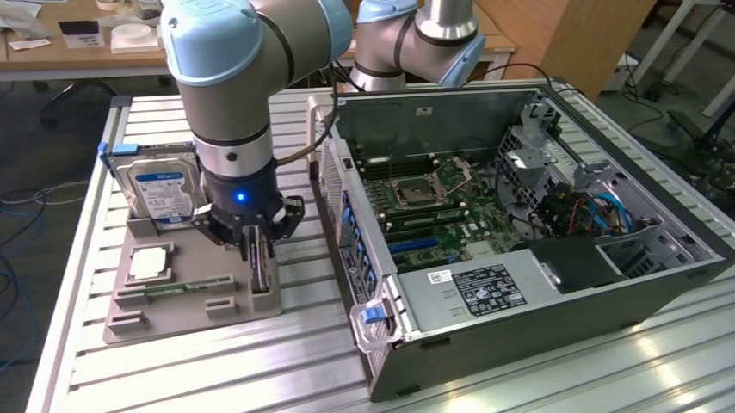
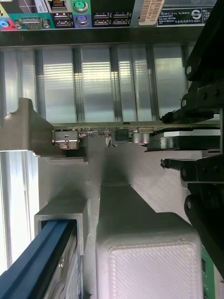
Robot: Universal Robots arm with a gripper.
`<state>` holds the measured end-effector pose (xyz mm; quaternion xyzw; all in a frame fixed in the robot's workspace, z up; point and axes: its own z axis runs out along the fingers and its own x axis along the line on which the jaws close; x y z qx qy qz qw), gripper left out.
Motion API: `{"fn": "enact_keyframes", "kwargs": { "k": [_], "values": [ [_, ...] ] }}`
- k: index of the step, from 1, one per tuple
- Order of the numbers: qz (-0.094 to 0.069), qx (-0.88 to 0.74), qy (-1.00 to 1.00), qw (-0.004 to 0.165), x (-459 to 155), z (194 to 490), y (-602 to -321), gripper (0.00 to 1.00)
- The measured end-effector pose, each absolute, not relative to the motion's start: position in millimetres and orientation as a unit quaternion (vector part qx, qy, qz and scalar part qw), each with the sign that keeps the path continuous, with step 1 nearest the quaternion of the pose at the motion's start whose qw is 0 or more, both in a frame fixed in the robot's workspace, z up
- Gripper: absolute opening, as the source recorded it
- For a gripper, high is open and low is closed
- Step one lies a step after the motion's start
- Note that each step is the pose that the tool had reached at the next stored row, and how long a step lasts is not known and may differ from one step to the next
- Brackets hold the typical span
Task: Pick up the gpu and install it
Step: 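Pick up the gpu and move the gpu toward the slot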
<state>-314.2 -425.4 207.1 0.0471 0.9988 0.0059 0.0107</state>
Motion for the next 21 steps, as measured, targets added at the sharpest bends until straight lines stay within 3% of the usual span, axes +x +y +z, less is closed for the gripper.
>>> {"fn": "enact_keyframes", "kwargs": {
  "k": [6, 7, 12, 21],
  "values": [
    [0.006, 0.047, 0.999, 0.011, -314.0, 207.0, -425.8, 0.40],
    [0.006, 0.047, 0.999, 0.011, -314.0, 207.0, -425.8, 0.34],
    [0.006, 0.047, 0.999, 0.011, -313.9, 207.0, -425.8, 0.28],
    [0.006, 0.047, 0.999, 0.011, -313.8, 207.0, -425.8, 0.28]
  ]
}}
